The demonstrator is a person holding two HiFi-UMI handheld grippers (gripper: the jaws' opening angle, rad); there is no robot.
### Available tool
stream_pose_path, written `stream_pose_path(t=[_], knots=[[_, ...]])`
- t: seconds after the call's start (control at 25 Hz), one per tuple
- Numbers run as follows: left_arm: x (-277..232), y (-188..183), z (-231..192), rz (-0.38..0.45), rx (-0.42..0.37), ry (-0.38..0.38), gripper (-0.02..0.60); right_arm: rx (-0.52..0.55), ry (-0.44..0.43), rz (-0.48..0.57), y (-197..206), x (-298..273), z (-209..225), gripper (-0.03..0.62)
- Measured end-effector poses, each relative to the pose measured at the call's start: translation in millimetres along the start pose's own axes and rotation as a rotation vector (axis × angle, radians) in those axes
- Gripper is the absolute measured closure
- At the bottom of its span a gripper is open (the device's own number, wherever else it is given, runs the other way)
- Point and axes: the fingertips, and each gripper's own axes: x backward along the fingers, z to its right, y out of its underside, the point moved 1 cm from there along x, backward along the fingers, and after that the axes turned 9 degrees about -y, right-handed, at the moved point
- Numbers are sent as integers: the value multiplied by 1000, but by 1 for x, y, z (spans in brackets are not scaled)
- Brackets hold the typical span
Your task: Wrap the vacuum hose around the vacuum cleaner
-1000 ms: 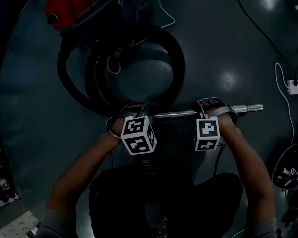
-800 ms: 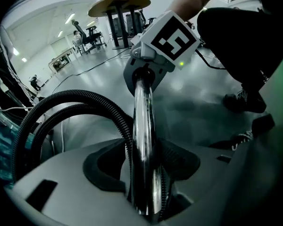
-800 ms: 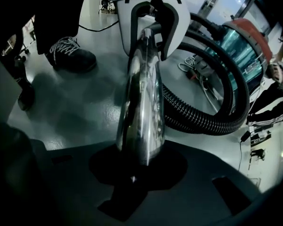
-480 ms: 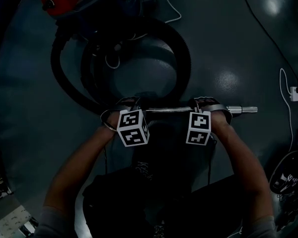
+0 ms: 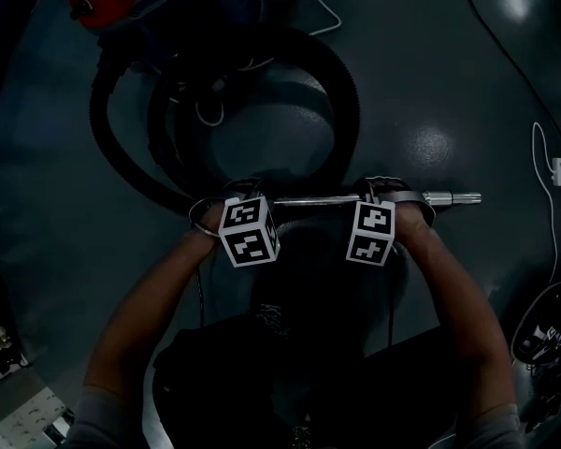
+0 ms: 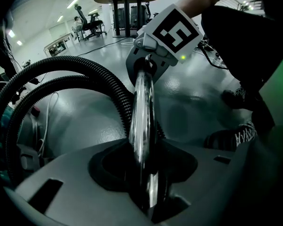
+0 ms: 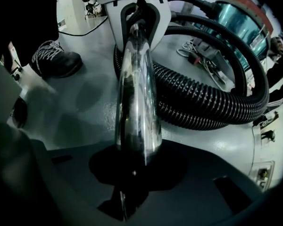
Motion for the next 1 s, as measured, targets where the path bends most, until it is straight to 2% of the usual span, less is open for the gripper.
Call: stream_pose_path(t=[0.28,0.48,0.6,0.68,1.0], knots=[[-4,0,-1,21,13,20,410,-18,-1,42,0,-1,2,505],[-3,-3,-1,27,31,29,410,-78,32,83,3,3,10,436],[-4,-3,0,18,31,33,410,-94,33,101,3,4,9,430],[-5,-1,0,8,35,41,410,-135,10,122,4,7,9,374],[-6,-1,0,-30,48,45,410,-226,-5,176,16,21,9,361]])
